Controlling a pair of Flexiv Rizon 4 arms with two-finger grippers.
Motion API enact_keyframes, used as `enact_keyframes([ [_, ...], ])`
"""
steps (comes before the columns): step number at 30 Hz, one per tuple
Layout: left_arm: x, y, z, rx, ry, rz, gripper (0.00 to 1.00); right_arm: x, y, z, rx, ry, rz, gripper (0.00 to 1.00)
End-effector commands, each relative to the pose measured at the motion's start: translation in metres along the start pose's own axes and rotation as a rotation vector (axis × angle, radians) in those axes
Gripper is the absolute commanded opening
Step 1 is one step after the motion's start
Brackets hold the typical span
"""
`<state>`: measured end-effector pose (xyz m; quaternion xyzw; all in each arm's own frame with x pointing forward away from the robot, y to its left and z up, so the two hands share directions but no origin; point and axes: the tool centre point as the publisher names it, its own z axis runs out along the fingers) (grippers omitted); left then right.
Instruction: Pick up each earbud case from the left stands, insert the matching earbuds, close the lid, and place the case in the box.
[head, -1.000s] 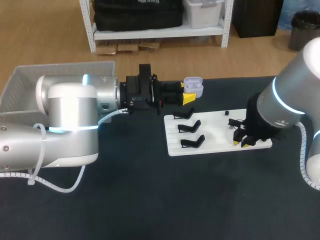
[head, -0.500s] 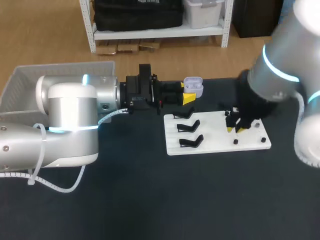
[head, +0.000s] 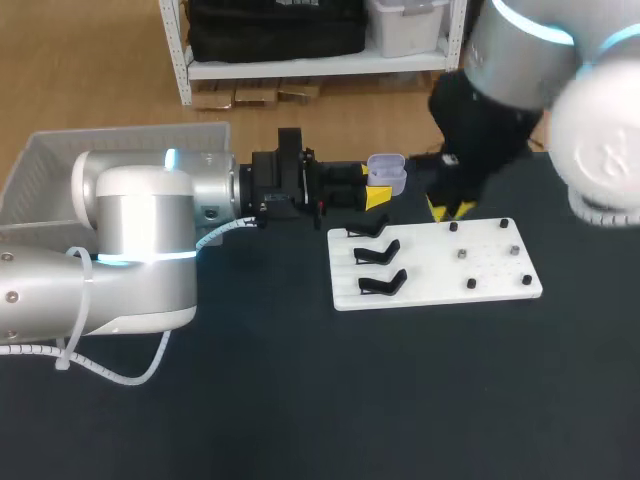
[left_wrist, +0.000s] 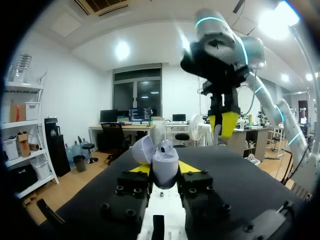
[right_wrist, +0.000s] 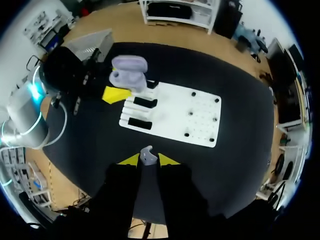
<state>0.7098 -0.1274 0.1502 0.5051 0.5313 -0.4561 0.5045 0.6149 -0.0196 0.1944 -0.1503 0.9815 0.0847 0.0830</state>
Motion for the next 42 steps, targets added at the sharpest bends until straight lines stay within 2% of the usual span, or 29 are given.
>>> enact_keyframes([
  [1, 0.002, -0.002, 0.000, -0.008, -0.008, 0.005, 0.00, -0.016, 0.011, -0.005, 0.007, 0.108, -0.049, 0.00],
  [5, 0.002, -0.002, 0.000, -0.008, -0.008, 0.005, 0.00, -0.033, 0.022, -0.010, 0.000, 0.045, -0.106, 0.00],
  [13, 0.002, -0.002, 0.000, -0.008, -0.008, 0.005, 0.00, -0.057, 0.040, -0.012, -0.008, 0.012, -0.200, 0.00],
  [22, 0.002, -0.002, 0.000, -0.008, -0.008, 0.005, 0.00, -0.081, 0.041, -0.004, -0.004, -0.050, -0.226, 0.00],
  [31, 0.002, -0.002, 0.000, -0.008, -0.008, 0.005, 0.00, -0.087, 0.040, 0.005, 0.004, -0.066, -0.228, 0.00],
  [42, 0.002, -0.002, 0.000, -0.008, -0.008, 0.005, 0.00, -0.082, 0.039, 0.013, 0.007, -0.054, -0.234, 0.00],
])
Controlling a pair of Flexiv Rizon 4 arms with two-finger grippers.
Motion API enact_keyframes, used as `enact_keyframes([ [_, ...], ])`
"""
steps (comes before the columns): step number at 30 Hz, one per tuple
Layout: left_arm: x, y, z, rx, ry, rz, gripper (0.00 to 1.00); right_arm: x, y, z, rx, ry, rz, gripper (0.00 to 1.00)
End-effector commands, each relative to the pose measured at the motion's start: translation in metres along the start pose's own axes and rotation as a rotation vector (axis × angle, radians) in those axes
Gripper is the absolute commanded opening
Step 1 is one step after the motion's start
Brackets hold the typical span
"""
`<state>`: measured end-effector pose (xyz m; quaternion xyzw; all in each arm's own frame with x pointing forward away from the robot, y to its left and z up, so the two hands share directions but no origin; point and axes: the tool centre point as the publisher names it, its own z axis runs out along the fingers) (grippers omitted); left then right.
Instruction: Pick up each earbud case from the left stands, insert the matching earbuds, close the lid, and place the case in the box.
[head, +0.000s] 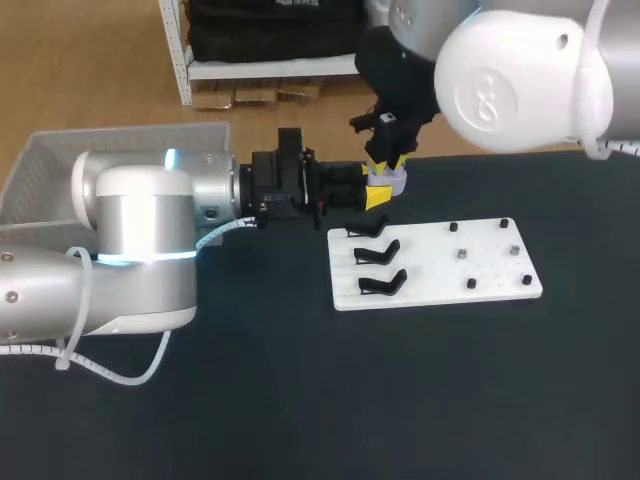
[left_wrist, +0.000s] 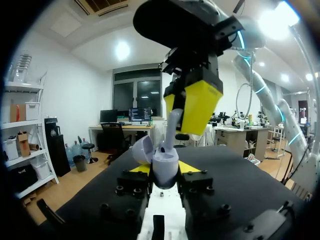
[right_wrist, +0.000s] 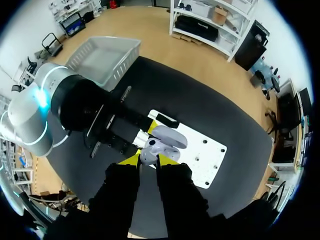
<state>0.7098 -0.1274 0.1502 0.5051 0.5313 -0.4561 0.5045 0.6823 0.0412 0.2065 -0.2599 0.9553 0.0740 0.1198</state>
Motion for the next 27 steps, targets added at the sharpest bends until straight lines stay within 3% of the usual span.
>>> enact_keyframes([
  [1, 0.0015, -0.0019, -0.0002, -0.008, -0.008, 0.005, 0.00, 0.0013, 0.0017, 0.0043, -0.003, 0.002, -0.002, 0.00],
  [27, 0.0015, -0.0019, -0.0002, -0.008, -0.008, 0.005, 0.00, -0.0041, -0.0025, 0.0111, 0.007, -0.001, -0.001, 0.00],
])
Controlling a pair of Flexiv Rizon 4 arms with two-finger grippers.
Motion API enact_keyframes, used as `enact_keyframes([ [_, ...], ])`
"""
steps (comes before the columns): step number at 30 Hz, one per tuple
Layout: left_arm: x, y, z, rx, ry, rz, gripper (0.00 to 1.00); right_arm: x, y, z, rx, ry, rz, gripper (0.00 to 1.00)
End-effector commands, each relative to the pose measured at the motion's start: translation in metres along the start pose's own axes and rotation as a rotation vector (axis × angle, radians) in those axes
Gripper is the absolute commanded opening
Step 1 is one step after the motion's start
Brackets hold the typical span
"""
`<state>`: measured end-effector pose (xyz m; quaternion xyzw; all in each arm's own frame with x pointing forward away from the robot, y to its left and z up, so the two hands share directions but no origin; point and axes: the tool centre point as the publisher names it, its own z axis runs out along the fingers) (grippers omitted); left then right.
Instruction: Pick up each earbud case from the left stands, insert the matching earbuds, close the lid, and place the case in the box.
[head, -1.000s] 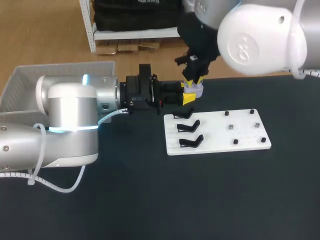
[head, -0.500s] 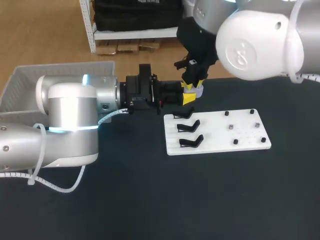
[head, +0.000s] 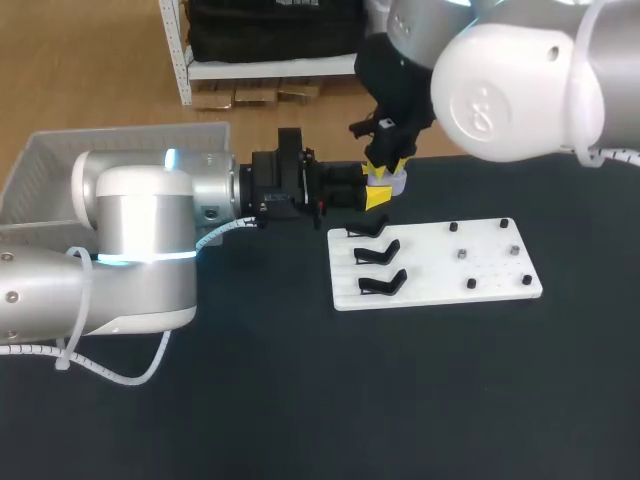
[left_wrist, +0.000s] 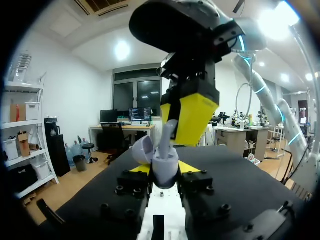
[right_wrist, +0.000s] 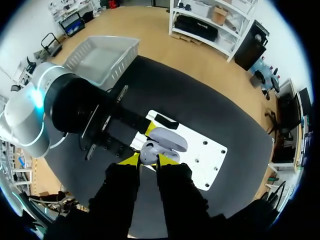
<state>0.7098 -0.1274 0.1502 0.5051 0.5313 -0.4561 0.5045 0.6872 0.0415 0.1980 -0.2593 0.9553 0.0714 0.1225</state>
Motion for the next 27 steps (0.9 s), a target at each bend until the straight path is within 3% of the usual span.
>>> enact_keyframes([
  [1, 0.002, -0.002, 0.000, -0.008, -0.008, 0.005, 0.00, -0.002, 0.000, 0.002, 0.000, 0.003, -0.001, 0.00],
  [26, 0.002, -0.002, 0.000, -0.008, -0.008, 0.005, 0.00, 0.000, 0.002, 0.013, 0.042, 0.025, -0.022, 0.00],
  [27, 0.002, -0.002, 0.000, -0.008, -0.008, 0.005, 0.00, 0.000, 0.002, 0.012, 0.043, 0.020, -0.021, 0.07],
])
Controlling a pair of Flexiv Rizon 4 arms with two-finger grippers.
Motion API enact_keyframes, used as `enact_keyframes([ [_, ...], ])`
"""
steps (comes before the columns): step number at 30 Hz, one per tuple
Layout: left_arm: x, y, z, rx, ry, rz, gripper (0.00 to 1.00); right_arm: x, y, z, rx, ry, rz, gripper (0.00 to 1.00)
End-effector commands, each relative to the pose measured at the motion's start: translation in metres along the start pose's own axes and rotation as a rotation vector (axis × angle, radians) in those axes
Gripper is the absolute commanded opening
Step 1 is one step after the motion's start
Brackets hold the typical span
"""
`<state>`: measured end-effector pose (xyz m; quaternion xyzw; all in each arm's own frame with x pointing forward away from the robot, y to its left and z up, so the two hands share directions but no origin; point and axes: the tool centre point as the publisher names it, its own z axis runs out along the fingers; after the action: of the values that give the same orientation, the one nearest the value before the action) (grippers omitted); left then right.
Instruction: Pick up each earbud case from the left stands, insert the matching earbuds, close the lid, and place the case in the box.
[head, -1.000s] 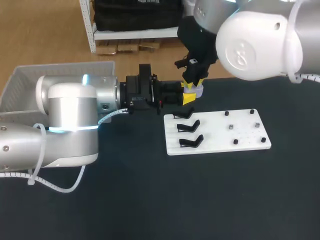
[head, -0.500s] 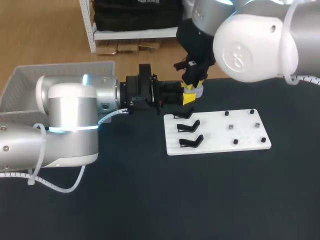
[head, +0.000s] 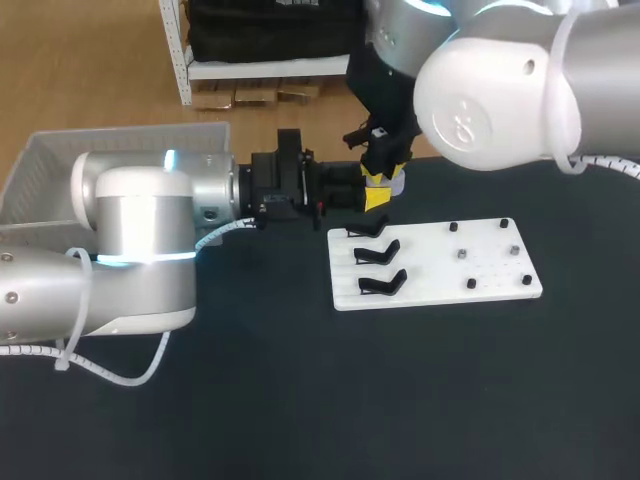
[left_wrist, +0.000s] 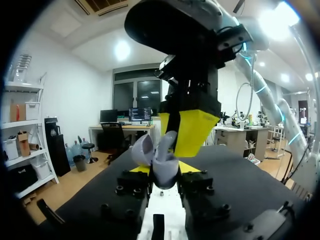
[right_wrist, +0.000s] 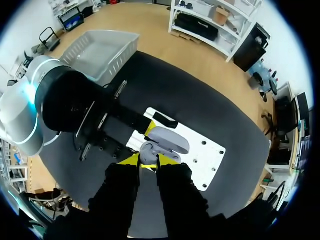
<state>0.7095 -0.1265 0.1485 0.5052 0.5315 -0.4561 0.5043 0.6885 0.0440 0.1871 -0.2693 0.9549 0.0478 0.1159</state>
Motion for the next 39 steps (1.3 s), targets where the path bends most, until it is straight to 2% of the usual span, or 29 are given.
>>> enact_keyframes([
  [1, 0.000, -0.002, 0.001, -0.008, -0.009, 0.006, 0.00, -0.002, 0.001, 0.000, 0.003, -0.008, 0.005, 0.18],
  [3, 0.000, -0.002, 0.001, -0.008, -0.009, 0.006, 0.00, -0.002, 0.001, -0.002, 0.002, -0.014, 0.007, 0.26],
  [5, 0.000, -0.002, 0.001, -0.008, -0.009, 0.006, 0.00, -0.002, 0.001, -0.004, 0.002, -0.019, 0.007, 0.29],
  [24, 0.000, -0.002, 0.001, -0.008, -0.009, 0.006, 0.00, -0.002, 0.002, -0.008, 0.013, -0.032, 0.013, 0.34],
  [26, 0.000, -0.002, 0.001, -0.008, -0.009, 0.006, 0.00, -0.004, 0.001, -0.017, 0.013, -0.050, 0.016, 0.33],
  [31, 0.000, -0.002, 0.001, -0.008, -0.009, 0.006, 0.00, -0.017, -0.002, -0.035, -0.019, -0.096, 0.031, 0.35],
  [36, 0.000, -0.002, 0.001, -0.008, -0.009, 0.006, 0.00, -0.044, -0.018, -0.027, -0.030, -0.139, 0.081, 0.34],
  [39, 0.000, -0.002, 0.001, -0.008, -0.009, 0.006, 0.00, -0.060, -0.034, -0.018, -0.024, -0.154, 0.120, 0.39],
])
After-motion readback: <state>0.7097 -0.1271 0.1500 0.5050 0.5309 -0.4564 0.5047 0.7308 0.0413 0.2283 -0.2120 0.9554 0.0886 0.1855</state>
